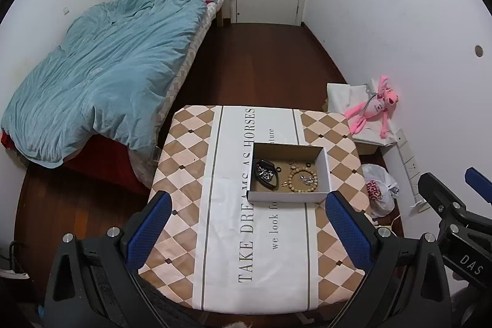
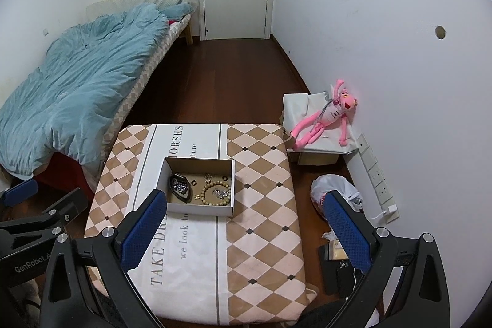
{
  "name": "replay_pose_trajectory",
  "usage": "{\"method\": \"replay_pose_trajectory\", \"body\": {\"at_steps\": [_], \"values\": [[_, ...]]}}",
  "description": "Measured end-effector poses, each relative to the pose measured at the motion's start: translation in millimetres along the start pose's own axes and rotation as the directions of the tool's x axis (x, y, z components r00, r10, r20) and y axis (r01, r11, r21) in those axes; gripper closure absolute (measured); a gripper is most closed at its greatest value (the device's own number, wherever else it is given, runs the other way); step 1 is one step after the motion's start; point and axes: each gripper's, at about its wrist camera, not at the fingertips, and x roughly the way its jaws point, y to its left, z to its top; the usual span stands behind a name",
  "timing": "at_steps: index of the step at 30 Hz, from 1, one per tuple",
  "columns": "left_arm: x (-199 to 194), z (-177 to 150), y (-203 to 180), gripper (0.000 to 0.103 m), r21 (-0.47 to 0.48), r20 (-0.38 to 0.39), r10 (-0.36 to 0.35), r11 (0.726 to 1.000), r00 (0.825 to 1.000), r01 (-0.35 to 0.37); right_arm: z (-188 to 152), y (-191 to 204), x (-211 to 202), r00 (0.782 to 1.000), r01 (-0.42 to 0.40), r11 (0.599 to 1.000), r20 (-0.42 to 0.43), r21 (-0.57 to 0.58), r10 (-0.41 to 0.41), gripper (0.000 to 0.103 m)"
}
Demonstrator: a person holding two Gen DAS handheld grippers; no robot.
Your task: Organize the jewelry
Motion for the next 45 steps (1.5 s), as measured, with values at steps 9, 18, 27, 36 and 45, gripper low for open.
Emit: {"method": "replay_pose_trajectory", "body": {"at_steps": [9,18,27,36,45], "values": [[20,13,-3,0.001,0.023,-0.049,0.014,1.000,0.999,-0.013,16,1,26,0.998,0.003,1.000,-0.055,-0.008,-0.004,0.000],[32,16,-4,0.001,0.018,-0.075,0.011,1.000,0.997,-0.010,16,3,44,0.994,0.007,1.000,-0.105,-0.023,-0.009,0.000],[36,16,-1,0.001,0.015,-0.082,0.026,1.000,0.996,-0.025,15,3,49,0.993,0.011,1.000,-0.115,-0.024,-0.014,0.000],[36,16,1,0.001,0.016,-0.077,0.029,0.999,0.997,-0.028,14,4,50,0.992,0.011,1.000,-0.122,-0.029,-0.014,0.000],[35,16,3,0.001,0.016,-0.076,0.035,0.999,0.997,-0.034,14,4,51,0.992,0.006,0.999,-0.124,-0.035,-0.010,0.000]]}}
